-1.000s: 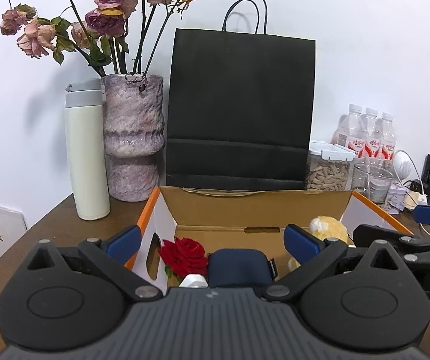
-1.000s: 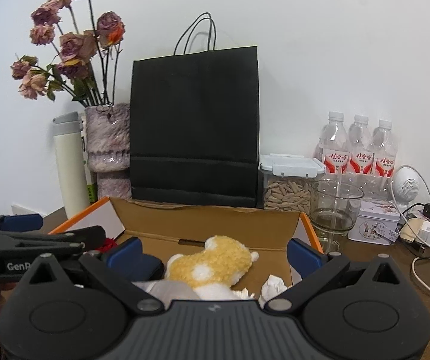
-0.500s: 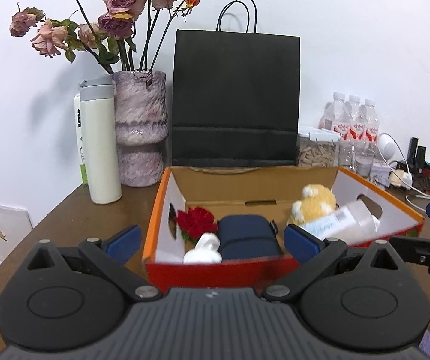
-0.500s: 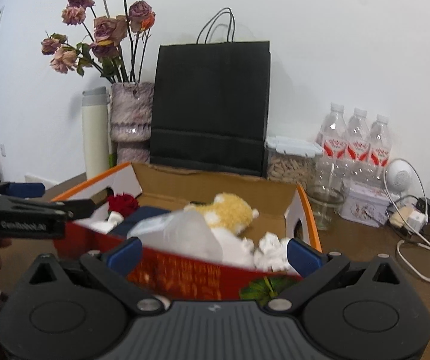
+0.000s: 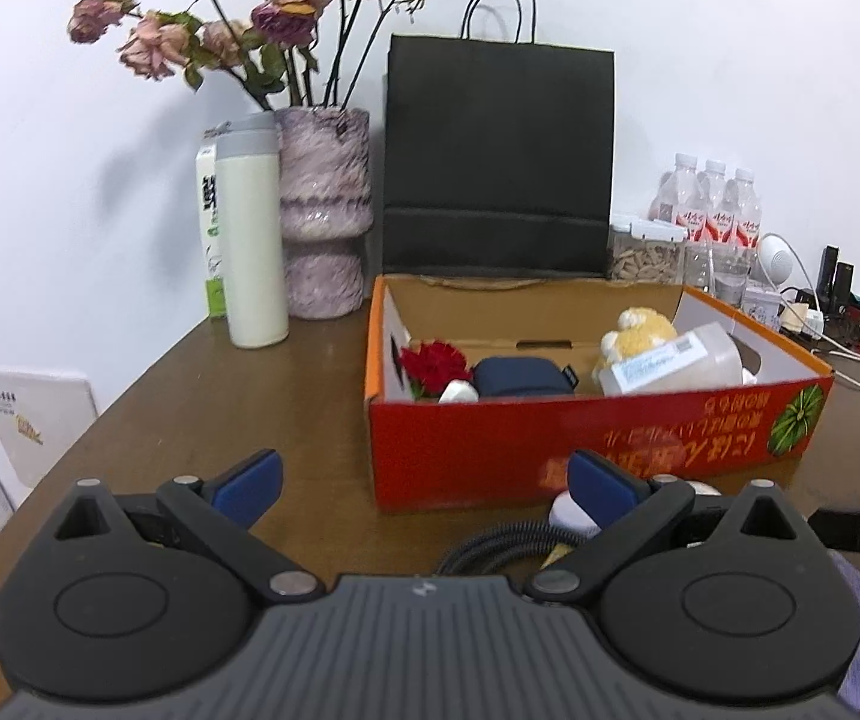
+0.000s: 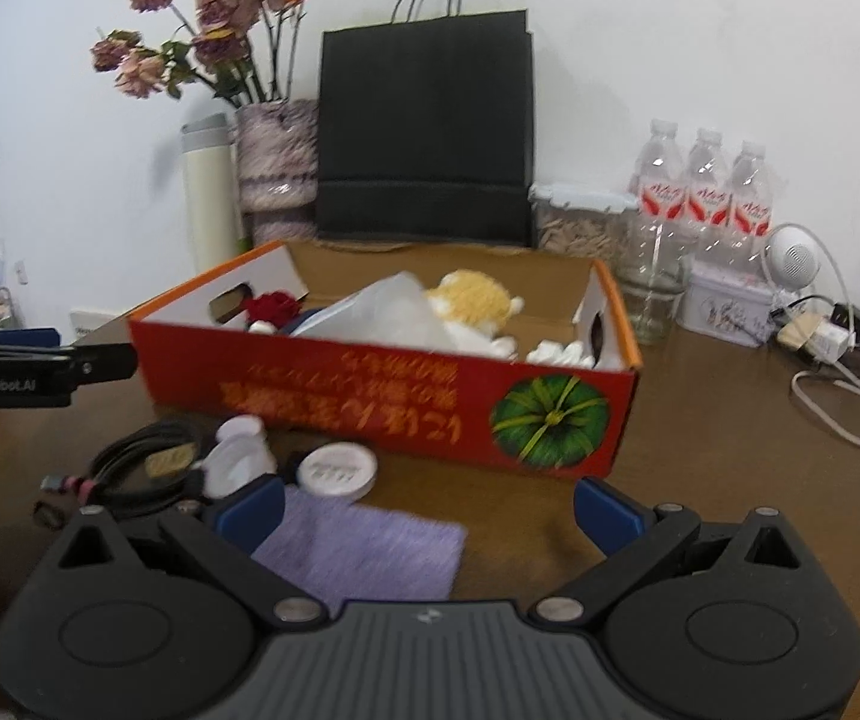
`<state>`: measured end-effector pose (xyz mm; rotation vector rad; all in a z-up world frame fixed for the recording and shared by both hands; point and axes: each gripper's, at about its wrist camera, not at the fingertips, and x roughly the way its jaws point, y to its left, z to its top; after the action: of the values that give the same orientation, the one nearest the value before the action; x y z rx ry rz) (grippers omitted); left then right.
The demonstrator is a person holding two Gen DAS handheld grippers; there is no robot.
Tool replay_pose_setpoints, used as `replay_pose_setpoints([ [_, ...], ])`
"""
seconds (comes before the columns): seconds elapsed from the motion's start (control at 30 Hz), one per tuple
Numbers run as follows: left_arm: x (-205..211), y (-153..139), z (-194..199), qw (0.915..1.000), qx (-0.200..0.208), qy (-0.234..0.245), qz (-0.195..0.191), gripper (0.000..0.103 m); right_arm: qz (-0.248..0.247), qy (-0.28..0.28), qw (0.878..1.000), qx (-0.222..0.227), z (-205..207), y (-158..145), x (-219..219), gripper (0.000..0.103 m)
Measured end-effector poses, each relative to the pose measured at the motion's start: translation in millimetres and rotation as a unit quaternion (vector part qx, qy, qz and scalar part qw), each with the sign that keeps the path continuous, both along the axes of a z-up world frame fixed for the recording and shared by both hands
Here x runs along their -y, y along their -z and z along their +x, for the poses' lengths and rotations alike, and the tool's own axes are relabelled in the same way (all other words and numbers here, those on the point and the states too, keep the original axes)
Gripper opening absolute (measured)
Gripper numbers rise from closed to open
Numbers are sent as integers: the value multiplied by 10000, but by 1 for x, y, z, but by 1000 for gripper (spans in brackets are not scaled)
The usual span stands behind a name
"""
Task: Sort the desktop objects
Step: 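Withdraw both grippers from the box toward the table, then grasp the purple cloth with the right gripper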
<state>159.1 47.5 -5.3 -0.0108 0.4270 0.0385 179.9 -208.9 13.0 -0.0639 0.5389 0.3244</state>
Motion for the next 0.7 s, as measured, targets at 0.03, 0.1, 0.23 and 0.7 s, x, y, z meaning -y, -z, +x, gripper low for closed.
replay_pose_setpoints([
  [0.03,-1,1,-3,10000,-38,-8,-14,103,-1,-57,10000,-59,-2,1,-2,103],
  [0.1,-3,3,-8,9999,-97,-51,-46,103,4,-129,9998,-146,-6,3,-5,103],
  [0.23,-6,4,-17,9997,-174,-112,-107,103,26,-195,9992,-355,-11,9,-9,103],
  [0.7,-5,9,-19,9994,-308,-84,-119,103,-56,-454,9958,-789,-15,24,-25,102],
])
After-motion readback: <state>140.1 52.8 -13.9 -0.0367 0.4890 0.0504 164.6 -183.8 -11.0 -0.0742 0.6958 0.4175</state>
